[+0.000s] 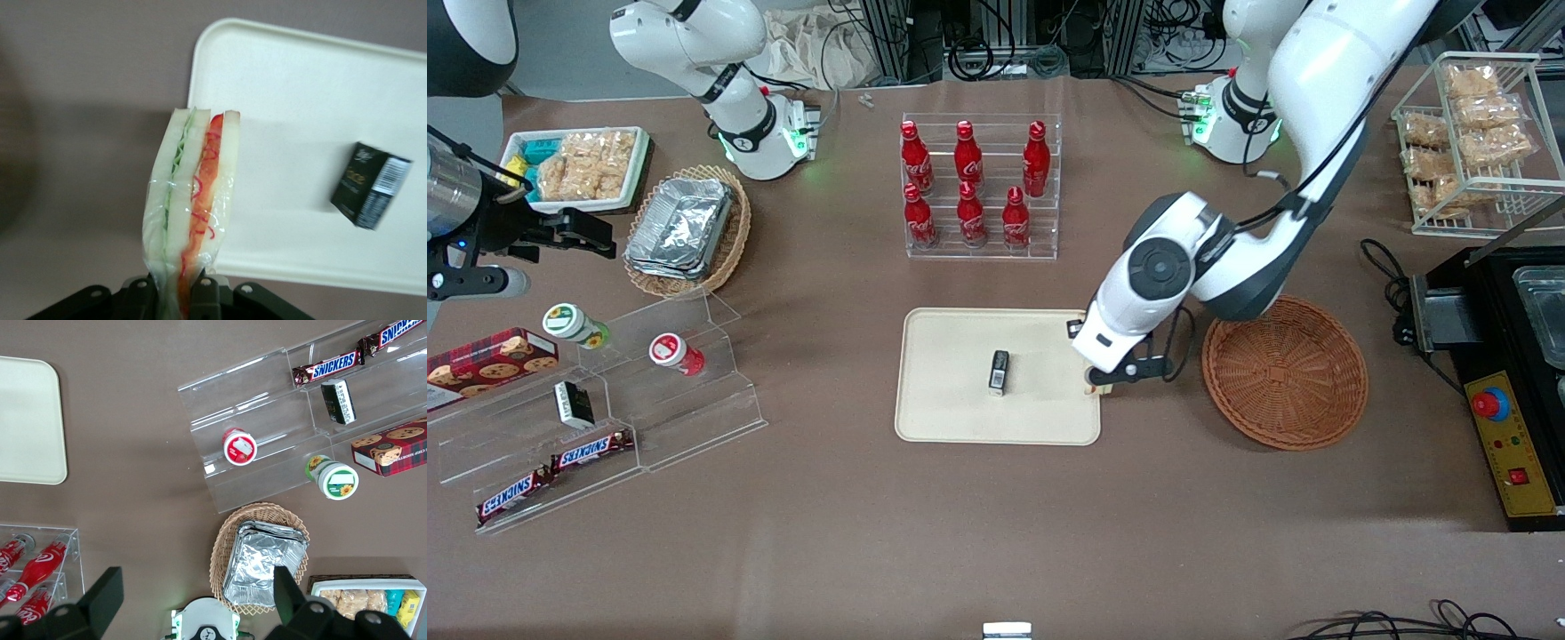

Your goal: Place sandwich from basket to tray

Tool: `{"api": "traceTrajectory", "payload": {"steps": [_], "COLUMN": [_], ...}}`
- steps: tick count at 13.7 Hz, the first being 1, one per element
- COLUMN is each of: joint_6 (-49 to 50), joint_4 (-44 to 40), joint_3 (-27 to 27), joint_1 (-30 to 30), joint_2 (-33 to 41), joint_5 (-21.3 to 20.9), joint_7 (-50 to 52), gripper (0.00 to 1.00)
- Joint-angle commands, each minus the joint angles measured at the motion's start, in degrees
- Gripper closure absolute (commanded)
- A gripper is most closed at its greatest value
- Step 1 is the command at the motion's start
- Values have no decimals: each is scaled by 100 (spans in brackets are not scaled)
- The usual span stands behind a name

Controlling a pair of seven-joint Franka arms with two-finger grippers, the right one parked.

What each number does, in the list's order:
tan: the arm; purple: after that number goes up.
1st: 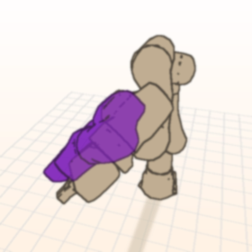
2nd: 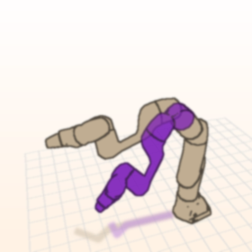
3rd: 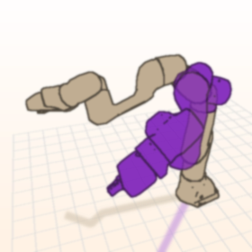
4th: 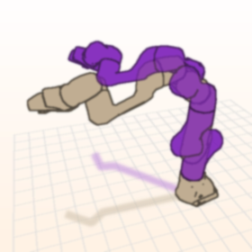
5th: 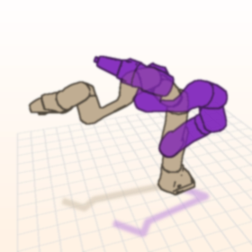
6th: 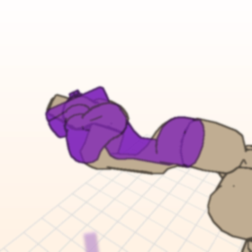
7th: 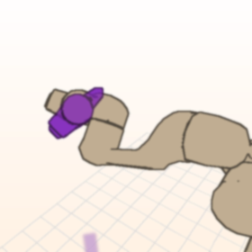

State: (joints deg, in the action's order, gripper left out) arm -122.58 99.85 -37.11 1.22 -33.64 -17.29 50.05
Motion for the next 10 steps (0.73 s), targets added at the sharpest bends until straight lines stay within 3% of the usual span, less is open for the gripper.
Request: {"api": "traceTrajectory", "payload": {"steps": [1, 5, 6, 7, 8, 10], "joint_6": [-178, -328, -320, -319, -319, -319], "joint_4": [-220, -579, -694, -712, -721, -756], "joint_3": [-16, 107, 151, 186, 195, 195], "joint_1": [124, 423, 449, 458, 511, 511], "joint_2": [-449, -810, -889, -942, -960, -961], "joint_5": [-537, -556, -565, -565, -704, -1282], "joint_7": [215, 198, 198, 189, 180, 189], "gripper": [100, 100, 95, 53, 1, 0]}}
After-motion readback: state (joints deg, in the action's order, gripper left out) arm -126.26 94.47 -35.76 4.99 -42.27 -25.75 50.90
